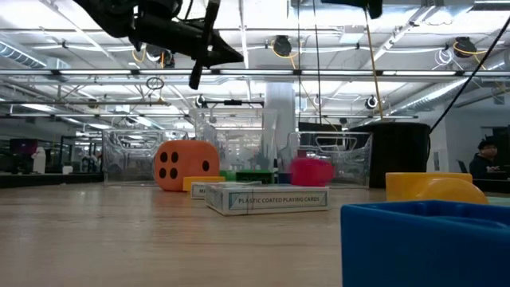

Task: Pick & Place Toys
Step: Put the red two stud game piece into the middle transparent bin

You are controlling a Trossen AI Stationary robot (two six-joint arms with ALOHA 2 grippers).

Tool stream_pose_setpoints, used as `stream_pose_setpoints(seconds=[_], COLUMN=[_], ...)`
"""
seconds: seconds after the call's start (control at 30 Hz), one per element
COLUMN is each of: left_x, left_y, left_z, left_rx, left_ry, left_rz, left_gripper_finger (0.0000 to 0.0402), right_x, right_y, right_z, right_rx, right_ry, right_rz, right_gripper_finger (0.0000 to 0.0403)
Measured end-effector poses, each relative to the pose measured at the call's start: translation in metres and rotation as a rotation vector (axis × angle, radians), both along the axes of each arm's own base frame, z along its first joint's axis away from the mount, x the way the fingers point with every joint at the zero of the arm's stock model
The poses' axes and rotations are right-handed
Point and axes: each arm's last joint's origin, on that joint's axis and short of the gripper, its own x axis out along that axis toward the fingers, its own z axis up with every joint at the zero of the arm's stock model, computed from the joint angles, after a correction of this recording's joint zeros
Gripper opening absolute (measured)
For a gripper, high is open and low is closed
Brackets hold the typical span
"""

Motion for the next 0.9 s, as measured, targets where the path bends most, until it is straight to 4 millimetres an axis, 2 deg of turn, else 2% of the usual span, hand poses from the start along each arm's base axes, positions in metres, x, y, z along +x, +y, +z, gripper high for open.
stream_pose_setpoints(seconds=[0.13,0.43,0.57,0.67,0.9], left_x=[-0.002,0.009,0.014,0.018,0.024], left_y=[0.004,-0.024,-0.041,-0.060,-0.108], left_z=[0.001,0.006,0.007,0.008,0.008], left_rx=[-0.049,-0.027,-0.029,-0.030,-0.008], left_ry=[-0.027,-0.074,-0.075,-0.080,-0.075], left_rz=[-0.054,-0.080,-0.146,-0.212,-0.271], left_gripper_finger=[0.0012,0.0050,0.0051,0.0051,0.0051], right_x=[-0.012,-0.015,-0.012,-0.011,-0.004], right_y=[-0.006,-0.002,0.002,0.007,0.032], right_z=[-0.007,-0.024,-0.033,-0.047,-0.087], right_rx=[0.027,0.027,0.054,0.041,-0.228], right_ry=[0.107,0.306,0.386,0.518,0.883], right_rz=[0.044,0.228,0.335,0.439,0.705], right_gripper_finger=[0.0256,0.0256,0.0254,0.0254,0.0254])
